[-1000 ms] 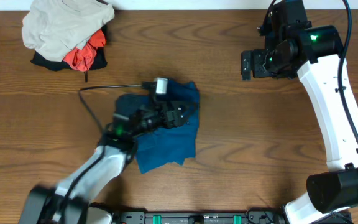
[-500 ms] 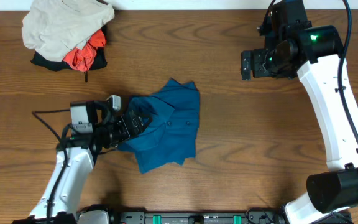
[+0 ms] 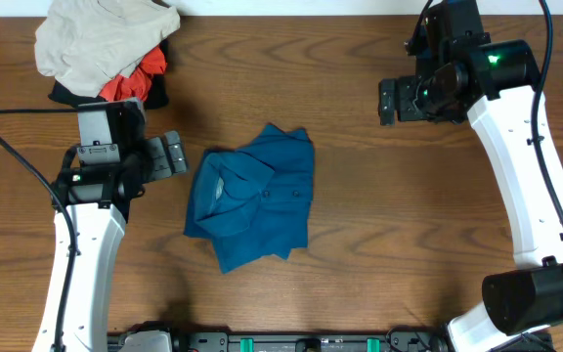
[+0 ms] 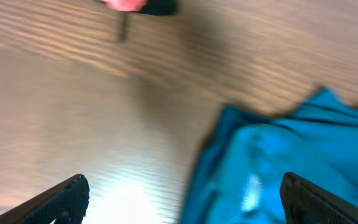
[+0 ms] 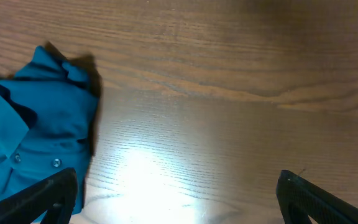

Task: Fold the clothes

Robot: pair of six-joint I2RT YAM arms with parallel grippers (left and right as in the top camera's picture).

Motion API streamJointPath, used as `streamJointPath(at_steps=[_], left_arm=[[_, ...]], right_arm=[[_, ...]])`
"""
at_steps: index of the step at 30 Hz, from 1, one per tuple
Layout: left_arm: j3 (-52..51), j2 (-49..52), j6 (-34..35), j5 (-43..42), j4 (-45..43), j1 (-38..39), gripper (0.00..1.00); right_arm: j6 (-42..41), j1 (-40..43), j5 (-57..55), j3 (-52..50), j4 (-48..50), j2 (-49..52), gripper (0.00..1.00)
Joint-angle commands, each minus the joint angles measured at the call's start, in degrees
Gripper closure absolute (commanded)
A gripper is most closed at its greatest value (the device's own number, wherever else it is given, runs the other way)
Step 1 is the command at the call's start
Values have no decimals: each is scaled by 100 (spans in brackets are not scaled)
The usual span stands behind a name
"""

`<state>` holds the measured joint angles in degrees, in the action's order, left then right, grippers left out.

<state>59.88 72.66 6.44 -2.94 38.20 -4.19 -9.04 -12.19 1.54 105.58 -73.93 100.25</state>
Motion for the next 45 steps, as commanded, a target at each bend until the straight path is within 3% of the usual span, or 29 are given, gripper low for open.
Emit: streamJointPath(at_steps=[1, 6, 15, 29, 45], left_arm=[[55, 0, -111, 675, 44, -2, 2], [2, 219, -1128, -420, -70, -2, 2], [2, 1443, -1663, -1547, -72, -2, 2], [2, 2634, -2201, -2227, -26, -354, 2], [-2, 3215, -2850, -3010, 511, -387, 2]], right_arm=[[146, -20, 17, 4, -9, 4, 1], [205, -20, 20, 4, 68, 4, 1], [208, -22, 20, 4, 79, 4, 1], [247, -22, 20, 4, 63, 4, 1], [247, -20, 20, 4, 90, 4, 1]])
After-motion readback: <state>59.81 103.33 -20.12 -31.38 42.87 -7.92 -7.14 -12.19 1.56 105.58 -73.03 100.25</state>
